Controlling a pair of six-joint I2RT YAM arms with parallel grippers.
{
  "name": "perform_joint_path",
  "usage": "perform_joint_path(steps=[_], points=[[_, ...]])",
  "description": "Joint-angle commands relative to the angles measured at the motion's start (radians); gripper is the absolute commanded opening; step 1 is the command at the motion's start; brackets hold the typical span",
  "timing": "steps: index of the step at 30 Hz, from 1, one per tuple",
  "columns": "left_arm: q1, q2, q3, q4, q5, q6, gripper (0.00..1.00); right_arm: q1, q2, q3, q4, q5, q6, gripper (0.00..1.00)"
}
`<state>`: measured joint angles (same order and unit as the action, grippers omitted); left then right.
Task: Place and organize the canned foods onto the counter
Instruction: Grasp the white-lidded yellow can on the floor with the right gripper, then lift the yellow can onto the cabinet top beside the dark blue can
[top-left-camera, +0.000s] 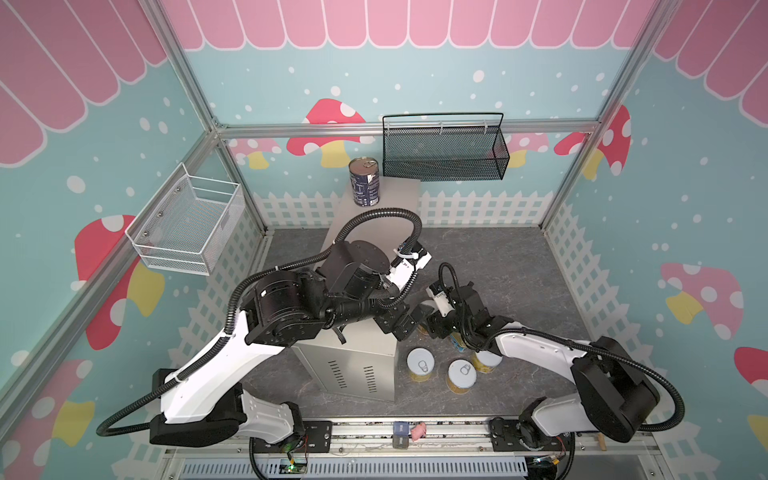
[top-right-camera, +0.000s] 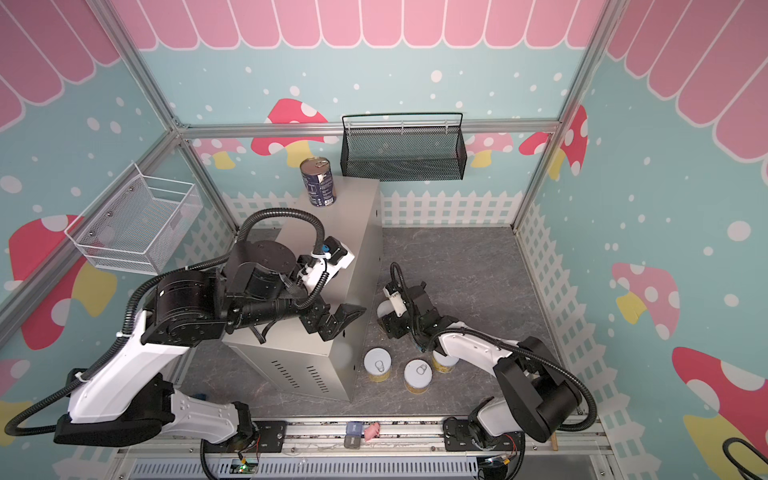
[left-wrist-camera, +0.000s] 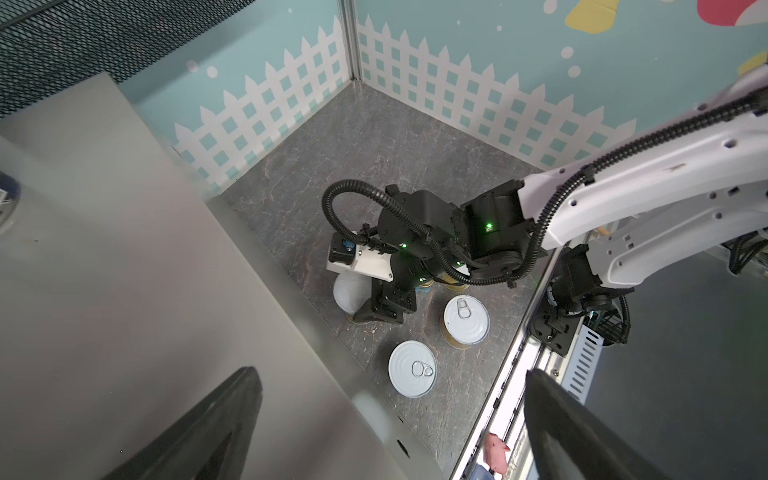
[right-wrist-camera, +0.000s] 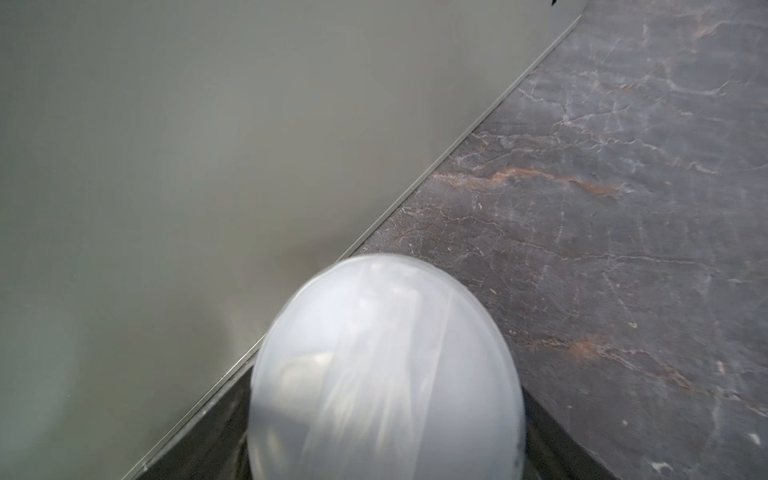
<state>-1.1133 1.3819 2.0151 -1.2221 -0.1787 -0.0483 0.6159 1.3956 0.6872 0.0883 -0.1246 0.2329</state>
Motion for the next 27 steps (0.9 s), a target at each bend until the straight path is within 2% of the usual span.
perform_joint_path(steps=[1,9,13,17,24,27], points=[[-0.004,-0.041,0.015,0.000,-0.046,0.013,0.99,-0.004,-0.080,0.093,0.012,0.022,-0.029,0.68],[-0.003,-0.107,0.035,-0.046,-0.101,0.036,0.99,-0.044,-0.119,0.370,-0.207,0.042,-0.120,0.68],[0.002,-0.121,0.067,-0.093,-0.158,0.063,0.99,-0.063,-0.093,0.536,-0.290,0.044,-0.186,0.68],[0.045,-0.102,0.146,-0.147,-0.197,0.091,0.99,-0.077,-0.041,0.725,-0.380,0.061,-0.238,0.68],[0.177,-0.064,0.221,-0.159,-0.147,0.130,0.99,-0.078,0.087,1.081,-0.511,0.054,-0.316,0.68],[0.232,-0.051,0.214,-0.158,-0.055,0.153,0.99,-0.078,0.150,1.217,-0.545,0.033,-0.342,0.69]])
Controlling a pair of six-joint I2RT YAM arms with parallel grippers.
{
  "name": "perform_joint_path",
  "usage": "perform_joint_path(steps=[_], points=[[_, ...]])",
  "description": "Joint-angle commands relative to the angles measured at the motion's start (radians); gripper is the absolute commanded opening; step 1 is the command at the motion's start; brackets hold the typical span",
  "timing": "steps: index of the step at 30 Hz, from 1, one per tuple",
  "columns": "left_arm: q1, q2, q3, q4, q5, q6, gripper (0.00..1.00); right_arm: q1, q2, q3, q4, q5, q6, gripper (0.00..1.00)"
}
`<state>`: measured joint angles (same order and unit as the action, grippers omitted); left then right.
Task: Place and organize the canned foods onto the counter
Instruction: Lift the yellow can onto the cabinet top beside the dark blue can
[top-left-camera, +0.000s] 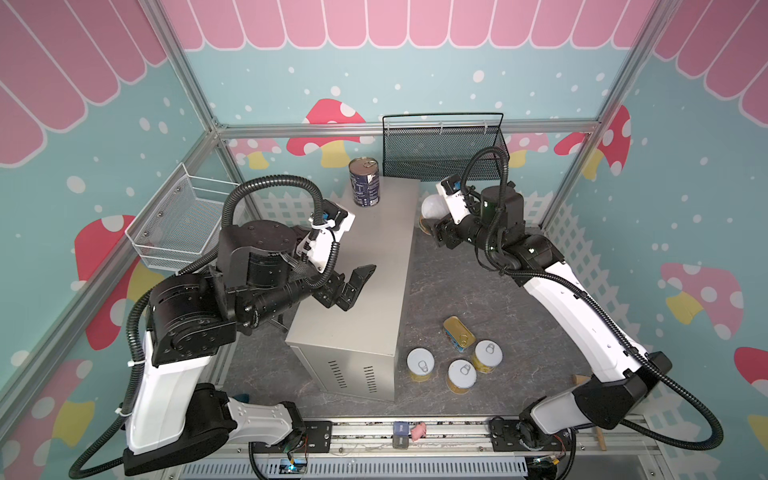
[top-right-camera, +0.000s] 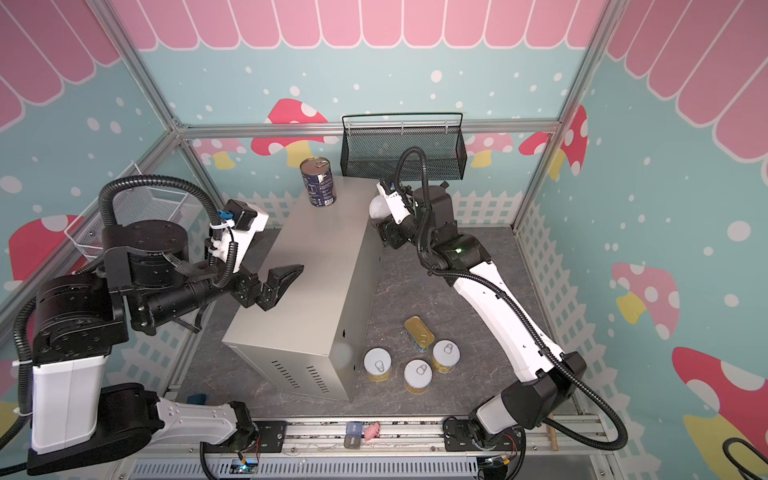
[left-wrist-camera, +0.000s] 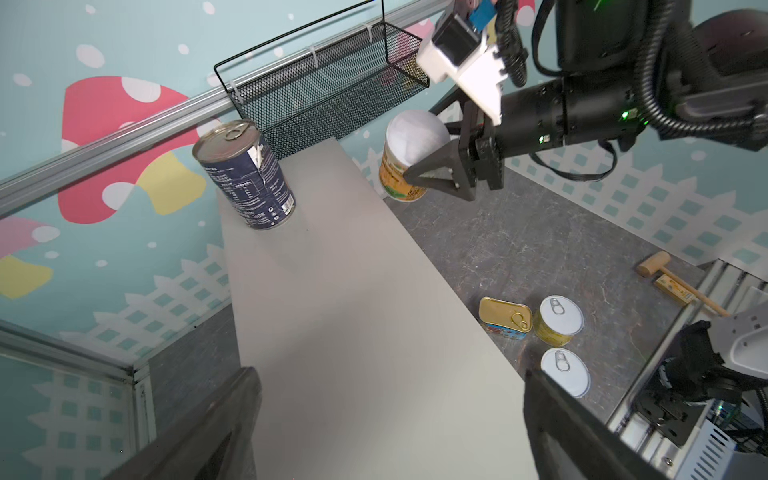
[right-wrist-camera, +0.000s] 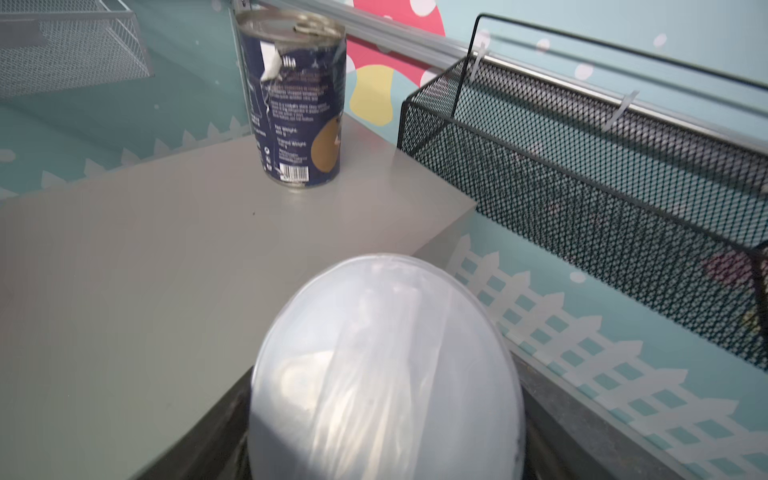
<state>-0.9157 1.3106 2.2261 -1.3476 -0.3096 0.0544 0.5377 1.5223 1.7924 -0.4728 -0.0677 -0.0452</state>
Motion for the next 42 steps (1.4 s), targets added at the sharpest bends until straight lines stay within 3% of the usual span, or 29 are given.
perform_joint_path(steps=[1,13,29,42], points=[[0.044,0.024,0.001,-0.032,0.093,0.058,0.99,-0.001,0.048,0.161,-0.003,-0.038,-0.071,0.69],[0.220,-0.041,-0.176,0.129,0.283,0.111,0.99,0.000,0.361,0.700,-0.208,-0.224,-0.072,0.70],[0.315,-0.122,-0.341,0.257,0.364,0.091,0.99,0.000,0.424,0.711,-0.239,-0.281,-0.046,0.76],[0.335,-0.171,-0.427,0.328,0.408,0.093,0.99,-0.001,0.466,0.712,-0.162,-0.267,-0.019,0.83]])
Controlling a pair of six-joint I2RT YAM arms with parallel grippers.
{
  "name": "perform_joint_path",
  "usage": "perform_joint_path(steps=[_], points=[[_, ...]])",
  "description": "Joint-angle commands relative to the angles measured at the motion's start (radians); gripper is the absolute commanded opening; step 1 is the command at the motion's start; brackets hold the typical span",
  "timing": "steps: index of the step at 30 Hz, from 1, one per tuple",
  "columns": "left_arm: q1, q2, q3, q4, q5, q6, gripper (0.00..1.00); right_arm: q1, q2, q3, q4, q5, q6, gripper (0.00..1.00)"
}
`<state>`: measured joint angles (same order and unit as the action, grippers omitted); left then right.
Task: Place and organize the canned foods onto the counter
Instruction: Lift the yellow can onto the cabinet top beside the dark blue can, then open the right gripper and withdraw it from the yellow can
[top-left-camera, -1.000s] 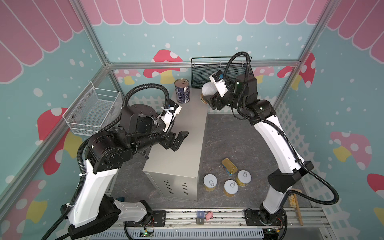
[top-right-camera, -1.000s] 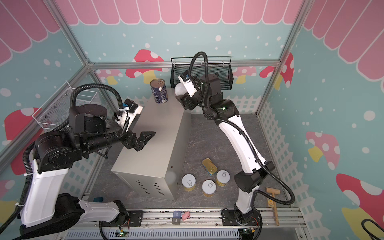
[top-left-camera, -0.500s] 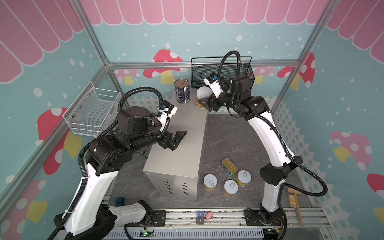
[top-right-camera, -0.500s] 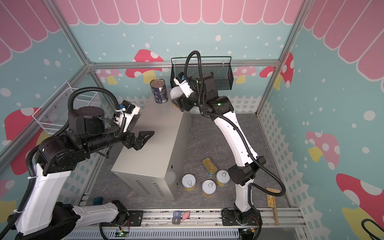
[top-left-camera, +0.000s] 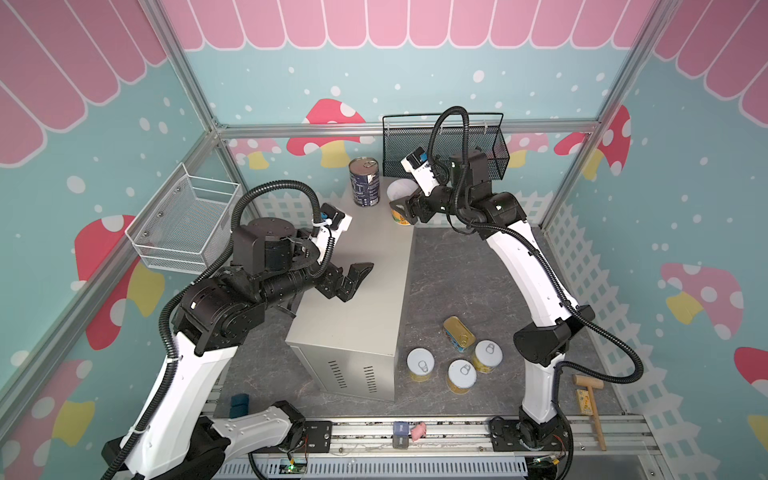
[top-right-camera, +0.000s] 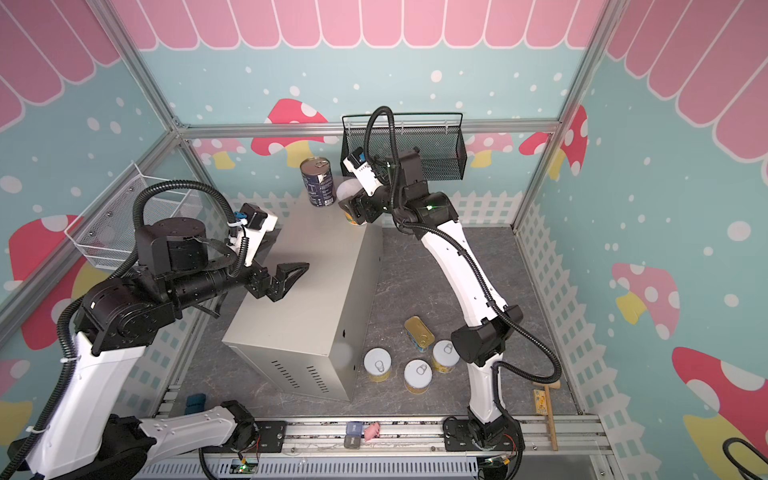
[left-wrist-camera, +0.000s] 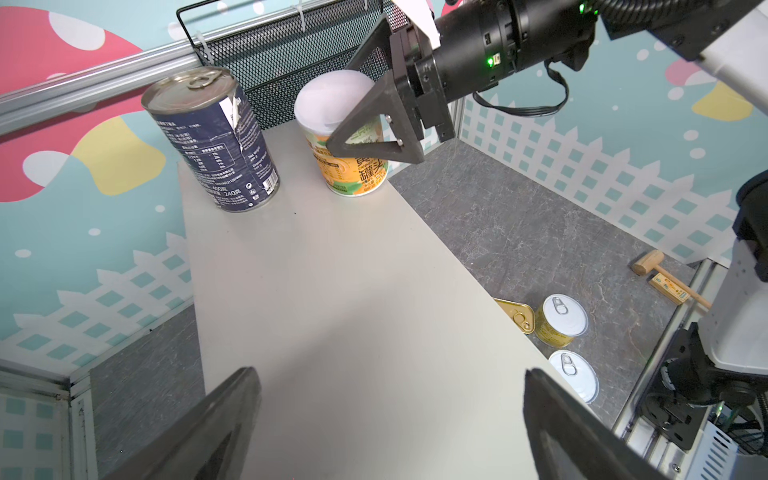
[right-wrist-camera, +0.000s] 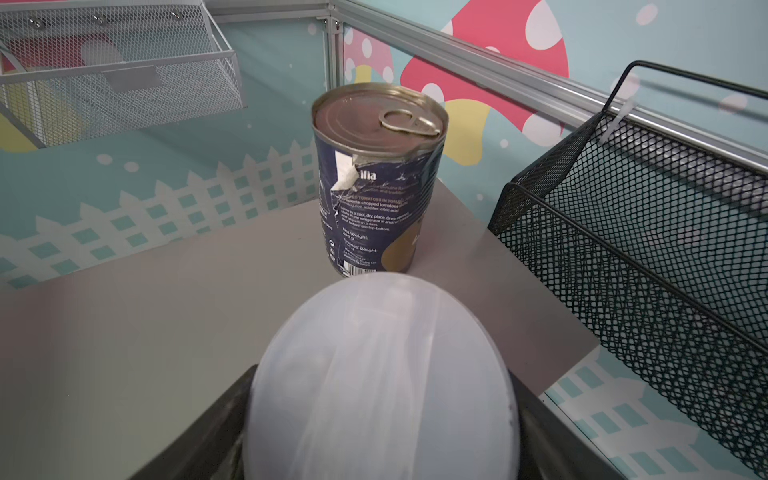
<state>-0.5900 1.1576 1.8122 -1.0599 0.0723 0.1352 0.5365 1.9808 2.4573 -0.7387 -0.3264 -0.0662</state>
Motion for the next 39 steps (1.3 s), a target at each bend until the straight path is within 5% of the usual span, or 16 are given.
perform_joint_path(steps=[1,15,39], points=[[0.010,-0.020,-0.019,0.044,0.027,0.012,0.99,0.000,0.012,0.046,0.110,-0.002,0.003,0.83],[0.070,-0.039,-0.077,0.111,0.098,-0.008,0.99,-0.013,0.067,0.039,0.196,0.058,0.035,0.74],[0.201,-0.043,-0.116,0.181,0.251,-0.048,0.99,-0.041,0.114,0.040,0.289,-0.032,0.058,0.75]])
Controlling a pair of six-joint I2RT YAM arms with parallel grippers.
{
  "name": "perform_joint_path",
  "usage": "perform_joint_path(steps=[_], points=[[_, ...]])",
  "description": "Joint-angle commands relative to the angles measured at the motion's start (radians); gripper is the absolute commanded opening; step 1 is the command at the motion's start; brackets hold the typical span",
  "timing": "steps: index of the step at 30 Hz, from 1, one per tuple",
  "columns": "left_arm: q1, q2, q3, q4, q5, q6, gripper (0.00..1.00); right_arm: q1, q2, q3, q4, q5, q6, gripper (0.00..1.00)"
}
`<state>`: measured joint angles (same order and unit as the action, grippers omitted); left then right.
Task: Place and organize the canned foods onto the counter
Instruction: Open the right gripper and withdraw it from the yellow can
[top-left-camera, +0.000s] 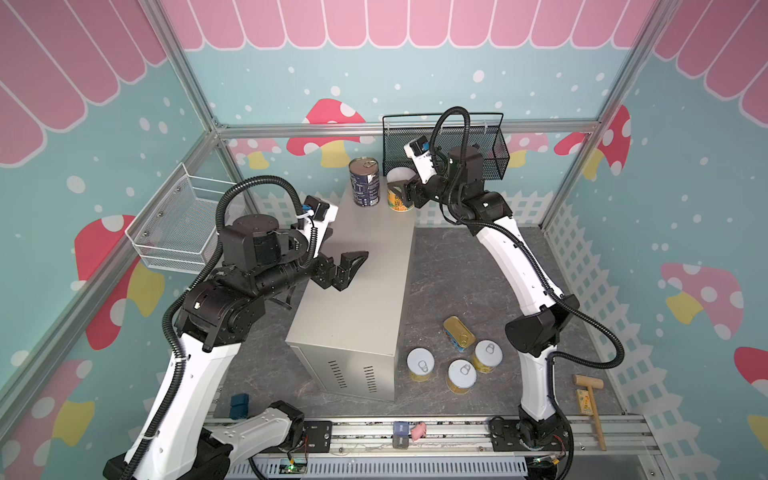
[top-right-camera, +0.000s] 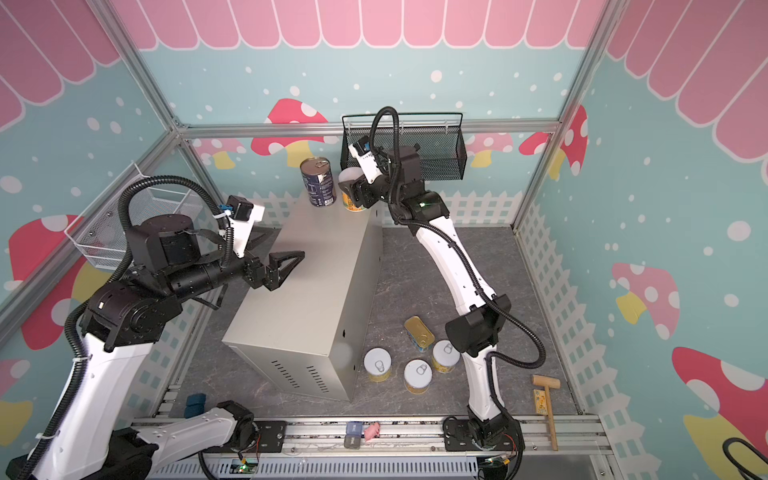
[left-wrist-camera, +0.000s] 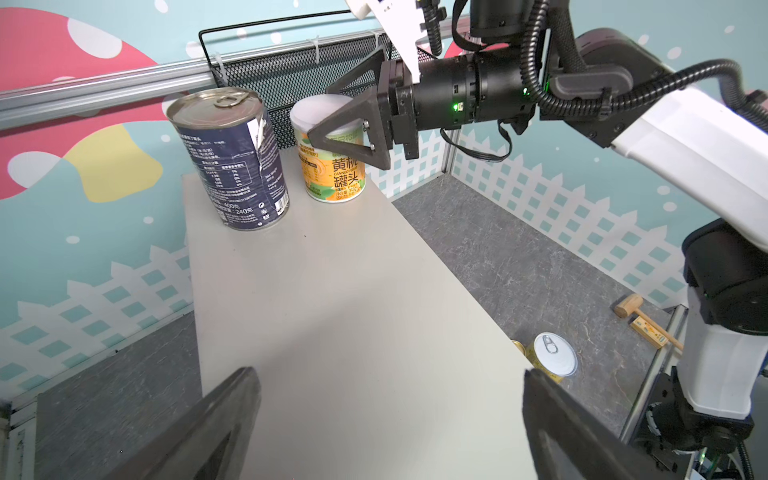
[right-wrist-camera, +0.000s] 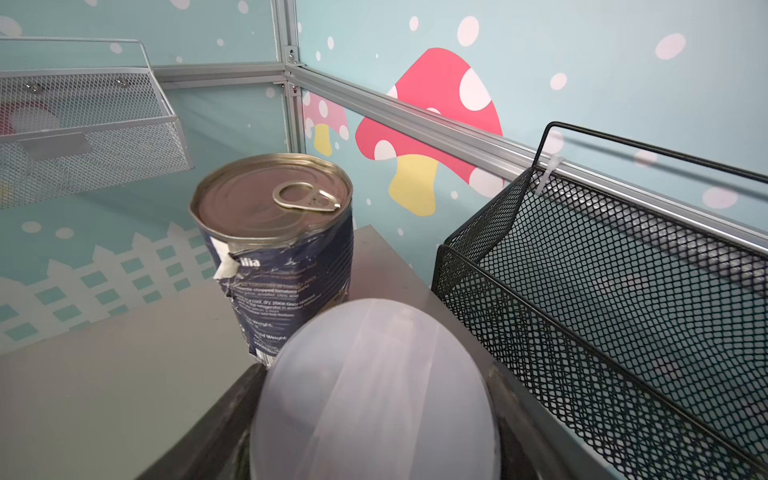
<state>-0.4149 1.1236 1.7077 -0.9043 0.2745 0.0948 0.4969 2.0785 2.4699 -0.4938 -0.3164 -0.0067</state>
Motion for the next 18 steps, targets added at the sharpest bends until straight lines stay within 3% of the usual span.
perform_joint_path(steps=[1,18], points=[[0.031,-0.008,-0.011,0.025,0.051,-0.009,0.99,-0.002,0.017,0.028,0.047,-0.047,0.001,0.75],[0.035,-0.010,-0.014,0.028,0.058,-0.012,0.99,-0.002,0.022,0.027,0.064,-0.070,0.004,0.77]])
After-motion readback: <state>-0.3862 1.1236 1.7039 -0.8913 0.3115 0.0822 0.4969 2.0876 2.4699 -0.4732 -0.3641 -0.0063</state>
